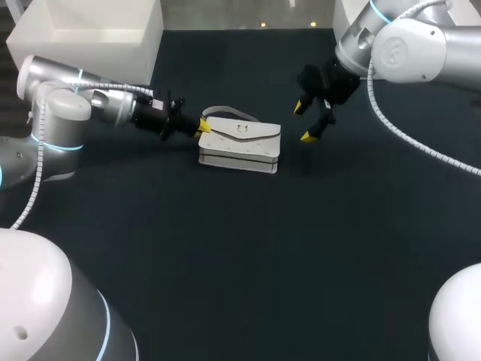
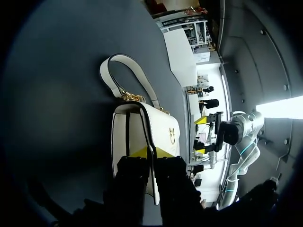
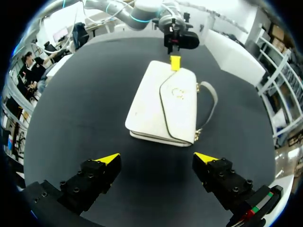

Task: Pick up the bag, open it, inspect its contents, close it, and place it on the opposite side

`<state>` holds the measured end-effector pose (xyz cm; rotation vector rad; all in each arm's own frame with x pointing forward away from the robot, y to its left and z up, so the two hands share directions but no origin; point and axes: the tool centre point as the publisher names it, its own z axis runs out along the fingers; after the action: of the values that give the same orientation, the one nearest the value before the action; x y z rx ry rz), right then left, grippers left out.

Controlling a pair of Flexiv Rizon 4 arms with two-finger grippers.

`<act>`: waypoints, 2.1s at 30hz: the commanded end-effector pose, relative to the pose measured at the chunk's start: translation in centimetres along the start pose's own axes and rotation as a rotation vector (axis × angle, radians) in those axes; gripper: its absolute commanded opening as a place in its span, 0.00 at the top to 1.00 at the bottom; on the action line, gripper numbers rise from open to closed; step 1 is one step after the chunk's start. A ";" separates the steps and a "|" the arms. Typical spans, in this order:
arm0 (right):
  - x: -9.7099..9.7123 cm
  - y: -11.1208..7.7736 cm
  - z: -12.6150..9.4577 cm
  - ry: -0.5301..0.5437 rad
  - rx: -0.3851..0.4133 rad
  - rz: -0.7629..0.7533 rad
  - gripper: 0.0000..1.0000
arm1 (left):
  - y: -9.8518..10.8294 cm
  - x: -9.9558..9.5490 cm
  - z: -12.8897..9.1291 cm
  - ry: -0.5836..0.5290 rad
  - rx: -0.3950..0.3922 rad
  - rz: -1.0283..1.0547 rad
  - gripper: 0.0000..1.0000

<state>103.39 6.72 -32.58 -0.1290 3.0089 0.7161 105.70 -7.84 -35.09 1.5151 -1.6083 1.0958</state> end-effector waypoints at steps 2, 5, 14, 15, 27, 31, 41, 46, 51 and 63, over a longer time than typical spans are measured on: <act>-0.1 0.0 0.0 0.002 -0.001 0.000 0.00 | -0.7 -0.3 0.9 0.013 0.011 0.001 1.00; -0.1 0.0 0.0 0.002 -0.001 0.000 0.00 | -0.6 -0.3 1.2 0.022 0.024 -0.001 1.00; -0.1 0.0 0.0 0.002 -0.001 0.000 0.00 | -0.5 -1.0 0.4 0.026 0.059 -0.014 1.00; -0.1 0.0 0.0 0.002 -0.001 0.000 0.00 | -0.5 -1.0 0.3 0.026 0.061 -0.014 1.00; -0.1 0.0 0.0 0.002 -0.001 0.000 0.00 | -0.6 -1.0 0.8 0.034 0.071 -0.015 1.00; -0.1 0.0 0.0 0.002 -0.001 0.000 0.00 | -0.7 -0.9 1.1 0.037 0.075 -0.013 1.00; -0.1 0.0 0.0 0.002 -0.001 0.000 0.00 | -0.9 -0.8 1.4 0.034 0.074 -0.003 0.58; -0.1 0.0 0.0 0.002 -0.001 0.000 0.00 | -0.7 -0.3 0.4 0.028 0.081 0.010 0.00; -0.1 0.0 0.0 0.002 -0.001 0.000 0.00 | -0.3 0.6 -1.1 0.018 0.088 0.041 0.00; -0.3 0.9 -0.4 0.003 0.010 0.027 0.00 | 1.5 3.3 -4.2 -0.052 0.058 0.137 0.00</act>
<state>103.45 6.87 -32.34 -0.0908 3.0134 0.7183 104.53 -6.03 -31.38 1.4745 -1.7428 1.1940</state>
